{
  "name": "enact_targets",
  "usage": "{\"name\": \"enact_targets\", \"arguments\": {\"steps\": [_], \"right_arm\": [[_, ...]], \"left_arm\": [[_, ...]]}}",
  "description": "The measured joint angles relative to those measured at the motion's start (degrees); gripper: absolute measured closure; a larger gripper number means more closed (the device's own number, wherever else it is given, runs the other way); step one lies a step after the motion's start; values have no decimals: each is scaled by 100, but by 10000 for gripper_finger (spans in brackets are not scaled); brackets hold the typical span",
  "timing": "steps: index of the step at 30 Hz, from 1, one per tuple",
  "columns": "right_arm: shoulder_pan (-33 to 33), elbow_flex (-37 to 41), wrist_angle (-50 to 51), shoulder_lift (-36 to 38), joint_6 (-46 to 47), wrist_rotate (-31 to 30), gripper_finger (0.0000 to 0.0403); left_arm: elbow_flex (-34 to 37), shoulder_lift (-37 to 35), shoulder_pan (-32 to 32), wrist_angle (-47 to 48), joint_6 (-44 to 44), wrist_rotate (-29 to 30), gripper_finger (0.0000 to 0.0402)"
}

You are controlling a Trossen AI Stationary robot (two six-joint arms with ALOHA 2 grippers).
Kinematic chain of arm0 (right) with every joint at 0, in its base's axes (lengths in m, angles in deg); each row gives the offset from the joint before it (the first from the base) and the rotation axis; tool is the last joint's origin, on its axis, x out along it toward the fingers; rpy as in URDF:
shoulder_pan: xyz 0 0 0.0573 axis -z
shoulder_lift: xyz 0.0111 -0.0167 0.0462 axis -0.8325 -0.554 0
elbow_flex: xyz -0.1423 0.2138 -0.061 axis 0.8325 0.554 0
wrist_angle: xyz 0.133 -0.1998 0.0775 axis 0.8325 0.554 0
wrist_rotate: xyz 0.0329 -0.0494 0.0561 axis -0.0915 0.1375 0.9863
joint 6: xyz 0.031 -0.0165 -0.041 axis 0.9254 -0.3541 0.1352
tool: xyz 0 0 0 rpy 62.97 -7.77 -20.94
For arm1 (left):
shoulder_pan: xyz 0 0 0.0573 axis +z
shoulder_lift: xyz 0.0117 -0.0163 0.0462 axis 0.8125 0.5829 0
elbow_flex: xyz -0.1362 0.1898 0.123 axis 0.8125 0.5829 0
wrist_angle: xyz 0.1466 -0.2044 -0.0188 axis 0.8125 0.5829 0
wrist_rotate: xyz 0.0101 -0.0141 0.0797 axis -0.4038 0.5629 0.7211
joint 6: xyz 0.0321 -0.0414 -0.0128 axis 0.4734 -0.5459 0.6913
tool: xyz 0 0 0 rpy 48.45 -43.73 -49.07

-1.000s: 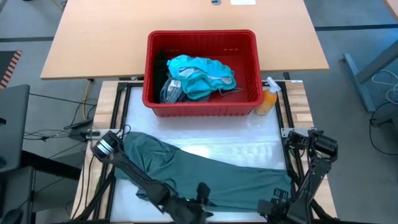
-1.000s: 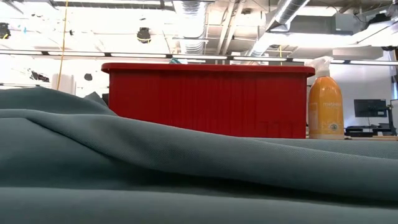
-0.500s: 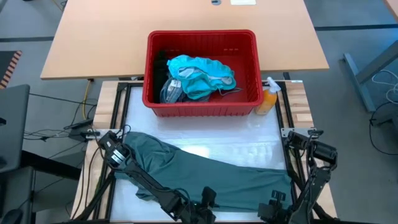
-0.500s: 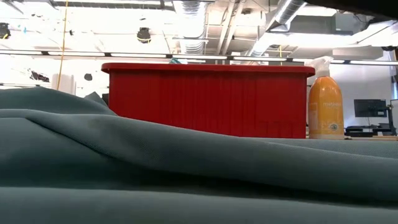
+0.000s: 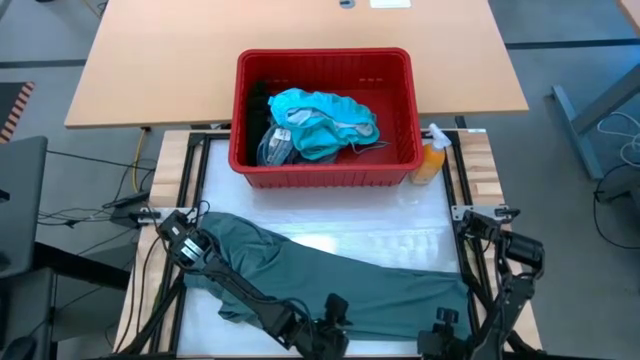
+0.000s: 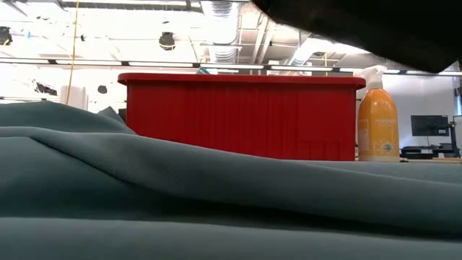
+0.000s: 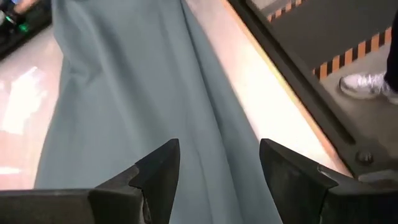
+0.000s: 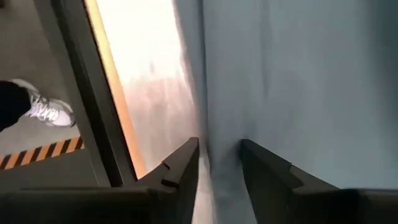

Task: Fold Laundry from Bin
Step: Fold the light blue pants

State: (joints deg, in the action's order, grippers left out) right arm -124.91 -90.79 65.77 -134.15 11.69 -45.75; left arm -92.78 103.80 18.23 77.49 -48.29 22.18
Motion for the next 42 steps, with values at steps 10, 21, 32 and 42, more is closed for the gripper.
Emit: {"name": "enact_targets", "arguments": {"steps": [10,21,32,42], "right_arm": [[102,36,139,-5,-478,-117,384],[0,106,785,583,-215,100,386],[204,48,968,853,-706,486,386],[641,-1342,2996,879,-1120,-891,386]], "left_arm": [[2,-485,17,1972,-669,379,189],[2089,-1451,147,1372,-1699,829,189],[4474,-2398,164,-1803,-2914,248,189],[3893,-1444,314,-2173,-2690,-337,189]]}}
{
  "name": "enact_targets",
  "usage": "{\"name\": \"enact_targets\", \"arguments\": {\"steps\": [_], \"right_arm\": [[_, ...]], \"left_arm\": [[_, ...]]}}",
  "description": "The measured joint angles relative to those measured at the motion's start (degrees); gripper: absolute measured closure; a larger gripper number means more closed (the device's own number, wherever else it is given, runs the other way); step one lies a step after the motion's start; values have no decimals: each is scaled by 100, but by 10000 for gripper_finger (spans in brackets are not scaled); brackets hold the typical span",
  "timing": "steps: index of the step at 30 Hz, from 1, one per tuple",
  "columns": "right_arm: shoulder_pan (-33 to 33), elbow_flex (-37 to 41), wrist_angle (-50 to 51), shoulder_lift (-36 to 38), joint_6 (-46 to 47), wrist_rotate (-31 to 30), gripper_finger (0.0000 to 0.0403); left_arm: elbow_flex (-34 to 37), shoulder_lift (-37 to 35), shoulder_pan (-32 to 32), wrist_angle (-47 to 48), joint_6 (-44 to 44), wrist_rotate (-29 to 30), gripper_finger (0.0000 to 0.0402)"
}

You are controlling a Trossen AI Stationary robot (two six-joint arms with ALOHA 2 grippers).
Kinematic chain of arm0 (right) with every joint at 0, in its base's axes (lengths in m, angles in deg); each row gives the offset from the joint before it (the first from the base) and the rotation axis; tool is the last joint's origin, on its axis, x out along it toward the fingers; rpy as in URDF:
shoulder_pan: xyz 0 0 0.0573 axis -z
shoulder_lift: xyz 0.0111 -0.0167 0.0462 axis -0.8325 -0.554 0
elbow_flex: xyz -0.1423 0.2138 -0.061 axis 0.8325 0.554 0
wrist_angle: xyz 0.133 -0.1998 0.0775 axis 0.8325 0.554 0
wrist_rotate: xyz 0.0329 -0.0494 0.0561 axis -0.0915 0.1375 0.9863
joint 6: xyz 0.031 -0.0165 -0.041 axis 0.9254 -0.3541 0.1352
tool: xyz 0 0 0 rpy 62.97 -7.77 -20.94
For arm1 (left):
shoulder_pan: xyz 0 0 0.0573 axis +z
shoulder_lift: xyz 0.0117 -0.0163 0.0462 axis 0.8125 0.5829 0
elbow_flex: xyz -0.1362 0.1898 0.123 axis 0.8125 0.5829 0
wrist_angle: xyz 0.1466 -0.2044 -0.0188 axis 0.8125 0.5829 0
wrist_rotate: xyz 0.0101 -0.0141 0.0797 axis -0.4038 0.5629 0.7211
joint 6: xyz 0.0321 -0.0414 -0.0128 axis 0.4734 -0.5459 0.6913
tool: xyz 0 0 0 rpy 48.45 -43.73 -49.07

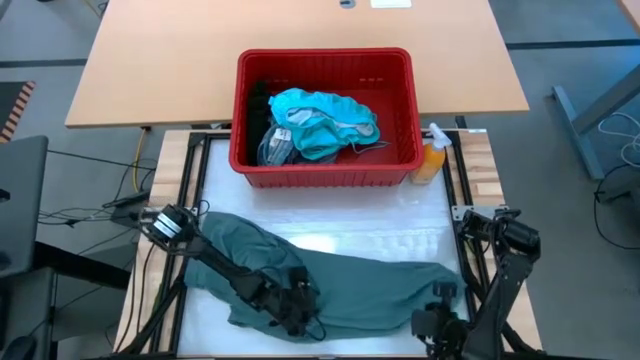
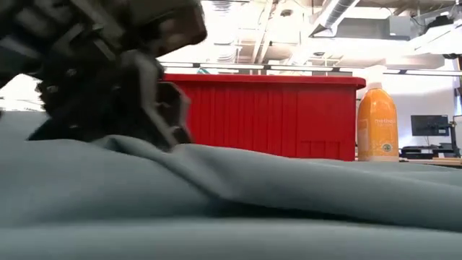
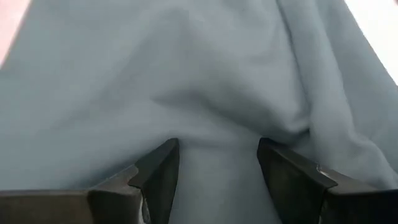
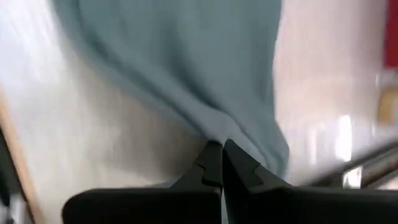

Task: Fold Laundry from Bin
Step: Fold the light blue pants

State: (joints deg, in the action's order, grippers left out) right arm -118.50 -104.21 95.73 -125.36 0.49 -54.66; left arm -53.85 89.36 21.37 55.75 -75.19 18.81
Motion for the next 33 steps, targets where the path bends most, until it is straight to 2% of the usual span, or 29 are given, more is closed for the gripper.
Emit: {"name": "enact_targets", "arguments": {"steps": [10,17,23,29,33], "right_arm": [[544,-742,-30,171,-1537,-1988,386],[839,-1065,-37,171,-2431,-2324,386],[726,-1140,-32,335,-2196,-2501,386],[312,-1145,-38,822,-2055,-2681,386],[247,-1147,-37,1099,-2180,-2818,386]], "left_arm": [[-1790,1222,563,37,1093,-1047,189],[-2916,1778,900,125,1695,-1662,189],[-3852,2481,1082,118,1944,-2215,189],[-5248,3374,1229,267,2233,-2698,189],[-5944,3422,1315,928,2295,-3097,189]]}}
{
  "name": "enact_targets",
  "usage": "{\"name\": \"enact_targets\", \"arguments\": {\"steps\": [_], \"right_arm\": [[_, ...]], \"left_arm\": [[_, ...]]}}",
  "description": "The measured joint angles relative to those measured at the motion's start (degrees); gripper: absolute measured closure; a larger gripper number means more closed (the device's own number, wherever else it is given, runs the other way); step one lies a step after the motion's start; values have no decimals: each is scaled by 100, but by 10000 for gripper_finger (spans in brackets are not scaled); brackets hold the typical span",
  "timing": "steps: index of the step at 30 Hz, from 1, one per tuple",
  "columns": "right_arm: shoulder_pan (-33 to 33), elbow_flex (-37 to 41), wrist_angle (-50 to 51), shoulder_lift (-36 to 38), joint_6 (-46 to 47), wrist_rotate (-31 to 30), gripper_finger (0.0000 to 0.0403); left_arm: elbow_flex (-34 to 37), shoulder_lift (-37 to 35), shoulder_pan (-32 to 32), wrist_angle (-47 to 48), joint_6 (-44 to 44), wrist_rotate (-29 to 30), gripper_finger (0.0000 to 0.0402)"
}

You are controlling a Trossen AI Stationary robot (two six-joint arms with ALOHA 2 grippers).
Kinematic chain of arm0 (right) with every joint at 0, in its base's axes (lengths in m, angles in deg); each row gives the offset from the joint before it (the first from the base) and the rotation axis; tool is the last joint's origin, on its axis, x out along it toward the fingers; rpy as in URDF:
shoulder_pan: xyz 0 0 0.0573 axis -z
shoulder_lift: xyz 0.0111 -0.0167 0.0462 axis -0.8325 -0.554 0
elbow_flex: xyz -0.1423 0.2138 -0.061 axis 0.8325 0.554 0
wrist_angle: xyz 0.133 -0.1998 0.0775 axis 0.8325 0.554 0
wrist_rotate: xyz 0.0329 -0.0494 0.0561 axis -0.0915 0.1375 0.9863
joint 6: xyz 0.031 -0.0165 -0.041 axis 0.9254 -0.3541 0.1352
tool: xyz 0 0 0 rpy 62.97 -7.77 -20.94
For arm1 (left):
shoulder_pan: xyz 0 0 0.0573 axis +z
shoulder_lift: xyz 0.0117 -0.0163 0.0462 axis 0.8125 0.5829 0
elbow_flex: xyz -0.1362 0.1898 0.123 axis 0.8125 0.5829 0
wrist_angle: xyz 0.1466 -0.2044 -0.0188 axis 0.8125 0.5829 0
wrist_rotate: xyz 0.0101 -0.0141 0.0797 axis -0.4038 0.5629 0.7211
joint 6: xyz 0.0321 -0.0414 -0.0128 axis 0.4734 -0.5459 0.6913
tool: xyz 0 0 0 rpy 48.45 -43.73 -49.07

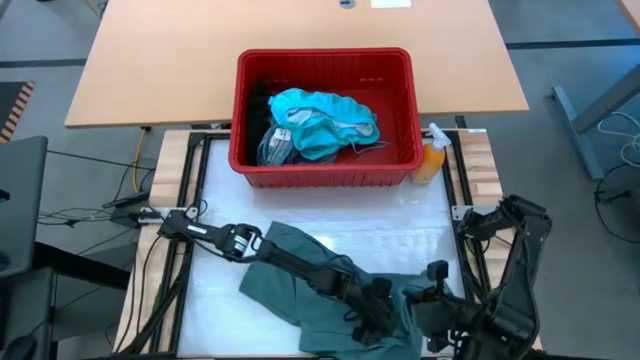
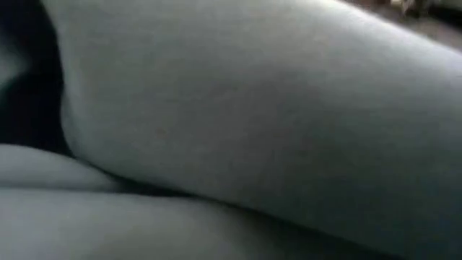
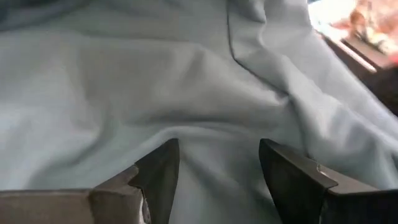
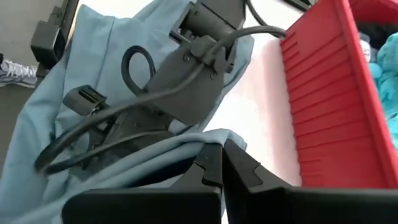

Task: Fold Laundry from Bin
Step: Fold the light blue pants

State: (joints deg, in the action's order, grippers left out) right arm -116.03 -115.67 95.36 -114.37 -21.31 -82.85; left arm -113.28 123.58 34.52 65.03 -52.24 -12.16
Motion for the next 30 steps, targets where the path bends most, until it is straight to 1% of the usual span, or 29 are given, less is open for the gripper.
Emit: {"name": "enact_targets", "arguments": {"steps": [2,3,6,8,11,13,14,16,17,19,21,23,26,28,30], "right_arm": [[25,0,1,105,-166,-4,386],[58,0,0,157,-266,-14,386],[192,-2,-1,261,-542,-38,386],[312,-2,2,289,-697,-100,386],[466,-2,-6,291,-968,-187,386],[565,-2,-9,289,-1044,-193,386],[607,-2,-22,289,-1064,-193,386],[666,-2,-65,284,-1179,-231,386],[678,-2,-78,282,-1230,-281,386],[688,-2,-73,282,-1301,-398,386],[688,-2,-43,282,-1307,-472,386],[684,-2,-35,282,-1289,-486,386],[685,-2,-36,281,-1285,-484,386],[722,-2,-34,280,-1285,-484,386],[770,-2,-30,280,-1284,-484,386]], "left_arm": [[-319,-134,12,768,202,-60,189],[-470,-226,12,1173,331,1,189],[-718,-760,-95,2422,675,521,189],[-726,-1201,-238,2975,779,943,189],[-431,-1854,-495,4142,782,1879,189],[-80,-2288,-672,4976,526,2529,189],[151,-2540,-747,5326,342,2781,189],[754,-3196,-905,5602,-129,3311,189],[1179,-3581,-1001,5705,-394,3569,189],[2160,-4364,-1204,5632,-983,3981,189],[3313,-5038,-1392,5336,-1641,4100,189],[4461,-5645,-1567,4788,-2202,3886,189],[5984,-6383,-1773,3391,-2882,3407,189],[6786,-6525,-1896,2302,-3135,3007,189],[7368,-6526,-1998,1511,-3216,2743,189]]}}
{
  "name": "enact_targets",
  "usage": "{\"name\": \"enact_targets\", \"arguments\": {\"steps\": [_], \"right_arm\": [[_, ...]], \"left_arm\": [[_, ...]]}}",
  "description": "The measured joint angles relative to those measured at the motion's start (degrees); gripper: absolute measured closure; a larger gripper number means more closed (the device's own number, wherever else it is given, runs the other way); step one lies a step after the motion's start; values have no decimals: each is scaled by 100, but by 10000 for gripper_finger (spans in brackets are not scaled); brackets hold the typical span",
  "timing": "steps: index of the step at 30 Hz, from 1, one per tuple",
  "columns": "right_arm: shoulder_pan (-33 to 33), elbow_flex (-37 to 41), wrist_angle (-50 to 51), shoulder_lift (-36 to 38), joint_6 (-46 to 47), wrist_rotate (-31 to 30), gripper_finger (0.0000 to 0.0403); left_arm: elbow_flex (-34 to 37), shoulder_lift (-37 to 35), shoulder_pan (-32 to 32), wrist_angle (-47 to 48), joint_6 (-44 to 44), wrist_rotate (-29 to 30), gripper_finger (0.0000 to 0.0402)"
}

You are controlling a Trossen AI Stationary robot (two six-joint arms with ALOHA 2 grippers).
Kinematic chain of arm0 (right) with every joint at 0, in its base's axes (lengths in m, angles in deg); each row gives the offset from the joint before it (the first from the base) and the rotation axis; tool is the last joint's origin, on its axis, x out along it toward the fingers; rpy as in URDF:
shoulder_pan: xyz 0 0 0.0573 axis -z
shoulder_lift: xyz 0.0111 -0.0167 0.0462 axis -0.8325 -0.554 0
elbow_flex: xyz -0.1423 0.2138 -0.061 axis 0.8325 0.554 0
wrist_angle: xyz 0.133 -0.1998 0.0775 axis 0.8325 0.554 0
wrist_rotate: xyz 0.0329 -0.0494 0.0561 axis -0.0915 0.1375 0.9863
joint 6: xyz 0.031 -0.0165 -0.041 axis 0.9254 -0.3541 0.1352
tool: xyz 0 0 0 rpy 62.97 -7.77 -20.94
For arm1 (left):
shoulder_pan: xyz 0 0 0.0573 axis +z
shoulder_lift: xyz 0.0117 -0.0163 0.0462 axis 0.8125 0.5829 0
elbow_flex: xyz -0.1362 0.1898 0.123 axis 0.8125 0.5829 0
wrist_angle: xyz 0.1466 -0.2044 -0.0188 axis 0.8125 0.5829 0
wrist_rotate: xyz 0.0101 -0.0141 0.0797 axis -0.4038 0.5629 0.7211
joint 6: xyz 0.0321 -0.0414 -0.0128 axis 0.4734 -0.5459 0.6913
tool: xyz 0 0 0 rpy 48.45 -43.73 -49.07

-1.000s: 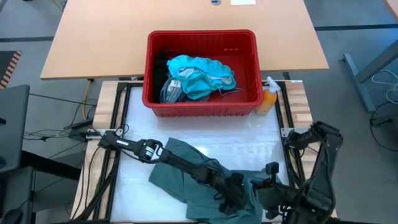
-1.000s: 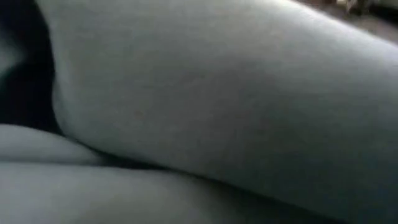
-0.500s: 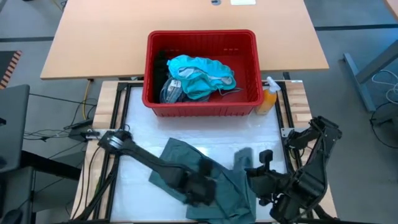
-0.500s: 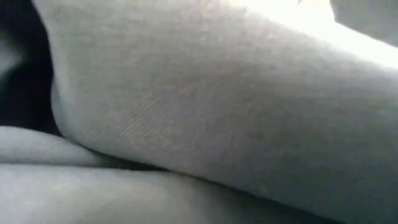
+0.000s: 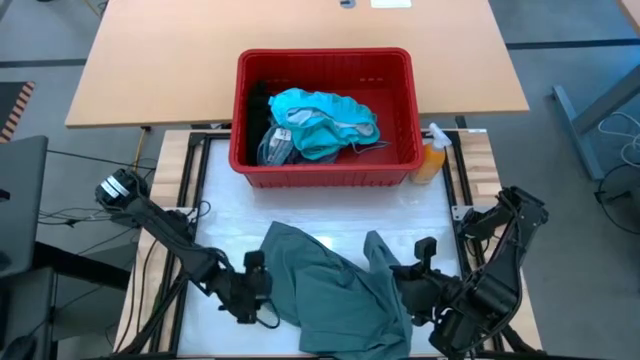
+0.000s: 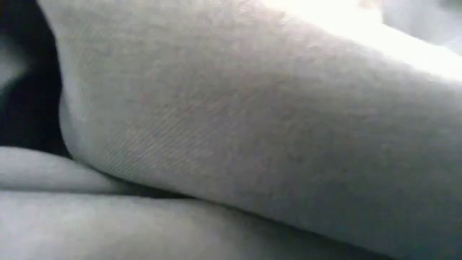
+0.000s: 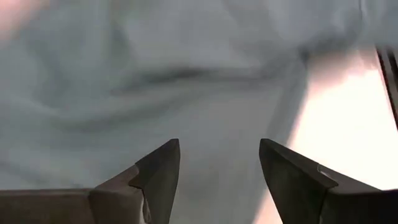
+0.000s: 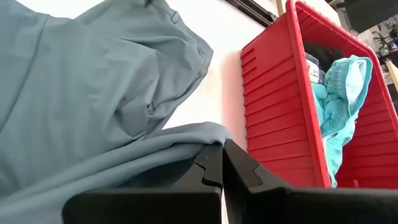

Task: Fold Laundry from Bin
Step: Fold the light blue pants

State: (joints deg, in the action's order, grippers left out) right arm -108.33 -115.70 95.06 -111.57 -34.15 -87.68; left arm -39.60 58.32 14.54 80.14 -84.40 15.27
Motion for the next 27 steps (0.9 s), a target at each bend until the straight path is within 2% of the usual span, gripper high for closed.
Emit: {"name": "enact_targets", "arguments": {"steps": [2,4,8,14,18,22,24,26,27], "right_arm": [[56,0,-1,0,-10,2,386],[136,0,0,0,-11,12,386],[275,0,-2,-2,-18,160,386],[308,0,-11,-2,-29,177,386],[305,0,-7,-2,-29,179,386],[307,0,2,-2,-29,177,386],[304,0,7,-2,-29,178,386],[301,0,7,-2,-30,177,386],[301,0,7,-2,-31,179,386]], "left_arm": [[300,15,-82,-595,-60,-129,189],[479,17,-124,-594,-233,-170,189],[586,21,-125,185,-727,-234,189],[682,15,-126,1820,-1490,-813,189],[492,-72,-139,2583,-1578,-1113,189],[12,-500,-219,3195,-1381,-652,189],[-287,-754,-242,3818,-1505,-365,189],[-531,-977,-271,4256,-1637,35,189],[-602,-1086,-292,4174,-1588,312,189]]}}
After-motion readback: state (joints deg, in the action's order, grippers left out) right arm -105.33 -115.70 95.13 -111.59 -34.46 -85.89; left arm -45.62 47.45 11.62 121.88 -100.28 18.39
